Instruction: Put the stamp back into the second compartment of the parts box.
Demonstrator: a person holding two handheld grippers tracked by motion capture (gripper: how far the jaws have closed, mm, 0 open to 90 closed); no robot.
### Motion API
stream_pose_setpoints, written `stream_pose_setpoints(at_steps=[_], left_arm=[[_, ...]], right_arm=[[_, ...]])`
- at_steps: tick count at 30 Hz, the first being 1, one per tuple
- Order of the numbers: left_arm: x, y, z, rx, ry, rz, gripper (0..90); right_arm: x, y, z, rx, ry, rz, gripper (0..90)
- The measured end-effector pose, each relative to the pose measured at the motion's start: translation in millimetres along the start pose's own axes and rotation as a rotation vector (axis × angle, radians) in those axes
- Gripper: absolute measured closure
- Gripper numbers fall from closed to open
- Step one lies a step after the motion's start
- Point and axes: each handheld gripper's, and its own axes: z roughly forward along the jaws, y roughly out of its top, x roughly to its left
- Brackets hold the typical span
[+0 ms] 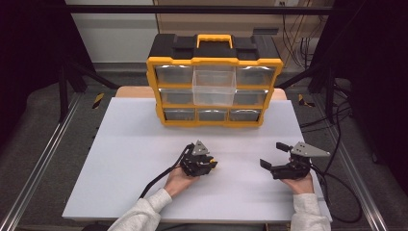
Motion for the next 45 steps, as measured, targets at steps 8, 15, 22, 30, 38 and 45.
stream_pose_setpoints(at_steps=[8,15,22,30,38,45], left_arm=[[1.3,0.5,-0.9,0.004,0.002,0.001,71.7],[3.7,1.5,-3.5,0.000,0.004,0.001,72.0],[3.3,4.3,-9.7,-0.021,-0.005,0.003,72.0],[4.5,7.5,-18.2,-0.036,-0.004,0.010,72.0],[6.9,9.9,-26.7,-0.042,0.003,0.016,72.0],[10.1,11.8,-33.7,-0.053,0.005,0.016,72.0]], right_arm=[[0.1,0.1,0.1,-0.002,-0.001,0.003,0.3],[0.0,0.0,0.3,0.001,0.001,0.005,0.3],[0.0,0.1,0.0,-0.002,0.002,0.005,0.3],[-0.5,0.0,-0.6,-0.003,0.000,0.007,0.3],[-0.4,-0.1,-0.4,-0.004,0.001,0.011,0.3],[-0.4,-0.1,-0.8,-0.006,0.001,0.012,0.3]])
